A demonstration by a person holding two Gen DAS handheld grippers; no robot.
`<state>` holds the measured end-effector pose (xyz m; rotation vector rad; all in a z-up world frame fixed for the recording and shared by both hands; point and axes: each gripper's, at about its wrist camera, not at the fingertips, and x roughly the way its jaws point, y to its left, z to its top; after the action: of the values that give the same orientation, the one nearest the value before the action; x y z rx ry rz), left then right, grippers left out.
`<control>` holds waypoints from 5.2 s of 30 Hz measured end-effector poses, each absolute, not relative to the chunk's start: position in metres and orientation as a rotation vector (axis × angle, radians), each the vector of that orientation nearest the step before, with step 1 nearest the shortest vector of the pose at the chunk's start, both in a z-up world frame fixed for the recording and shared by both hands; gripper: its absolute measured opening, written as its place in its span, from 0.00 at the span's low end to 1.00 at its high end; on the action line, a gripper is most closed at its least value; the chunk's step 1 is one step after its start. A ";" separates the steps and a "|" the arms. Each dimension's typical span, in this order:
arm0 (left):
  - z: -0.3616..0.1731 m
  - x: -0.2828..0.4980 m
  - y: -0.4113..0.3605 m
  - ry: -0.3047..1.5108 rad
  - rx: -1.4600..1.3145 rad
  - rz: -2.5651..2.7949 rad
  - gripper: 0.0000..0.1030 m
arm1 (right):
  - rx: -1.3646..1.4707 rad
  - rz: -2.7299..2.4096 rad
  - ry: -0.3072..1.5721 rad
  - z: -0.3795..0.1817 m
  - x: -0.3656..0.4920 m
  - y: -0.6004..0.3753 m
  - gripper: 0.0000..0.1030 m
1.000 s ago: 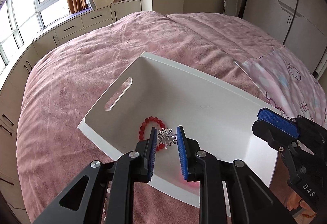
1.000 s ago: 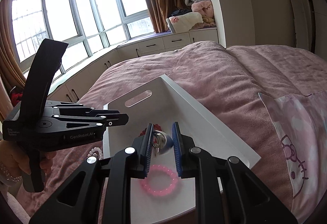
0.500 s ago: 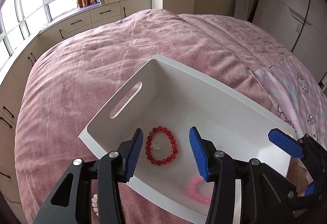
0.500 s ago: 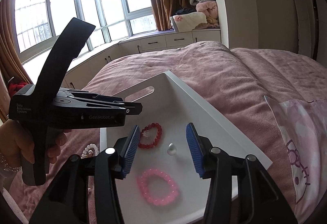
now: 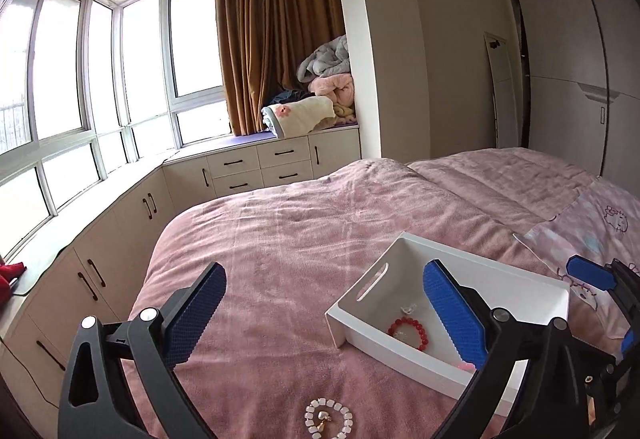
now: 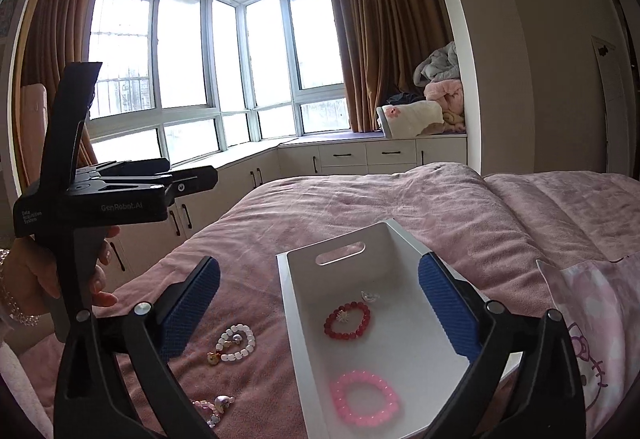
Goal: Organize jewelry
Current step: 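Grasp the white bead bracelet with the right tool while the left tool grasps the multicolour bracelet, then lift both bracelets and lower them into the white tray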
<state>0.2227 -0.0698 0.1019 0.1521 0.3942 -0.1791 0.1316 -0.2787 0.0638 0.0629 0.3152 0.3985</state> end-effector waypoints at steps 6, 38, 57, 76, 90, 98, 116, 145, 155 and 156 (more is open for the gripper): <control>0.104 0.184 -0.022 0.410 0.100 -0.110 0.97 | -0.014 0.468 0.335 0.060 0.119 -0.241 0.95; -0.061 0.149 0.067 0.753 -0.043 -0.118 0.97 | -0.323 0.629 0.695 -0.057 0.163 -0.111 0.81; -0.114 0.149 0.008 0.931 0.064 -0.446 0.96 | -0.274 0.639 0.867 -0.112 0.227 -0.102 0.66; -0.123 0.129 -0.016 0.874 0.285 -0.467 0.32 | -0.187 0.691 0.836 -0.086 0.220 -0.111 0.10; -0.084 0.108 -0.016 0.799 0.200 -0.473 0.31 | -0.095 0.713 0.689 -0.024 0.188 -0.136 0.10; -0.064 0.094 -0.019 0.763 0.171 -0.443 0.31 | -0.017 0.722 0.623 0.009 0.170 -0.160 0.10; 0.006 0.112 -0.034 0.651 0.138 -0.401 0.31 | 0.076 0.717 0.428 0.073 0.128 -0.206 0.10; 0.100 0.234 -0.139 0.596 0.095 -0.496 0.32 | 0.341 0.455 0.400 0.071 0.162 -0.345 0.10; 0.074 0.298 -0.176 0.688 0.132 -0.468 0.32 | 0.350 0.402 0.513 0.041 0.193 -0.357 0.10; 0.067 0.304 -0.181 0.702 0.145 -0.464 0.32 | 0.346 0.394 0.522 0.039 0.195 -0.358 0.10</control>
<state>0.3045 -0.1805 0.0675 0.1449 0.7022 -0.4639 0.1955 -0.3575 0.0392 0.3458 0.5222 0.3944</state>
